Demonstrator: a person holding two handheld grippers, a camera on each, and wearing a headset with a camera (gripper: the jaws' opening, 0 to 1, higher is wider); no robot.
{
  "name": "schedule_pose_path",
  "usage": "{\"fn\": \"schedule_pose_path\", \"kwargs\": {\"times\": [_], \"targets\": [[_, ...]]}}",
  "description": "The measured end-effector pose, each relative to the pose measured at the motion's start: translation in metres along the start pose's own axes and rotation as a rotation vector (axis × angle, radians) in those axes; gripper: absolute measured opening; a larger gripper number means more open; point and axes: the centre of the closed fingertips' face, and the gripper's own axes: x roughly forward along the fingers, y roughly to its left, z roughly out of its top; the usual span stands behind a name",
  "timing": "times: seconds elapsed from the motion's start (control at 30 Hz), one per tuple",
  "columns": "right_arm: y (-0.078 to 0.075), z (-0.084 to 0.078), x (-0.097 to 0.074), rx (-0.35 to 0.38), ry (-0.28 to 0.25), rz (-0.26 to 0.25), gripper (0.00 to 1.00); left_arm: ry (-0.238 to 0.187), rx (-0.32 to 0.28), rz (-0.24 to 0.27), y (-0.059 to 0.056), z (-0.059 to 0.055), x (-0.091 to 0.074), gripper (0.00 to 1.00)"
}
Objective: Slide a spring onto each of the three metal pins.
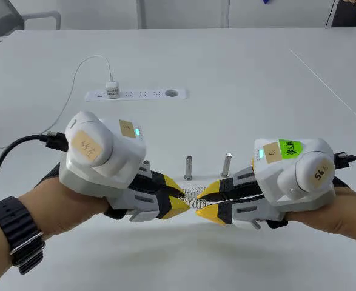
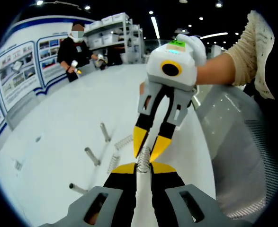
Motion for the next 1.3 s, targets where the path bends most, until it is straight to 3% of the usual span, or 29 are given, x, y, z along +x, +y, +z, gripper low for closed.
{"fn": "schedule_pose_path", "kwargs": {"times": [0.13, 0.3, 0.43, 0.6, 0.73, 0.87, 1.07, 1.3], "targets": [[0.0, 0.002, 0.0, 0.016, -0.018, -0.001, 0.12, -0.048, -0.025, 0.006, 0.002, 0.01, -0.002, 0.09], [-0.005, 0.005, -0.002, 0.054, -0.037, -0.016, 0.12, -0.065, -0.034, 0.015, 0.002, 0.015, -0.004, 0.09], [-0.008, 0.008, -0.004, 0.077, -0.062, -0.027, 0.11, -0.117, -0.047, 0.036, 0.004, 0.023, -0.007, 0.09], [-0.012, 0.011, -0.007, 0.086, -0.084, -0.043, 0.11, -0.158, -0.053, 0.058, 0.009, 0.027, -0.009, 0.11], [-0.015, 0.014, -0.008, 0.096, -0.099, -0.051, 0.11, -0.161, -0.059, 0.076, 0.012, 0.027, -0.009, 0.16], [-0.016, 0.016, -0.011, 0.109, -0.118, -0.056, 0.11, -0.212, -0.116, 0.084, 0.014, 0.03, -0.011, 0.23], [-0.017, 0.022, -0.013, 0.133, -0.154, -0.058, 0.11, -0.288, -0.181, 0.078, 0.017, 0.035, -0.015, 0.16], [-0.019, 0.025, -0.014, 0.151, -0.175, -0.062, 0.11, -0.348, -0.247, 0.067, 0.019, 0.042, -0.015, 0.12]]}}
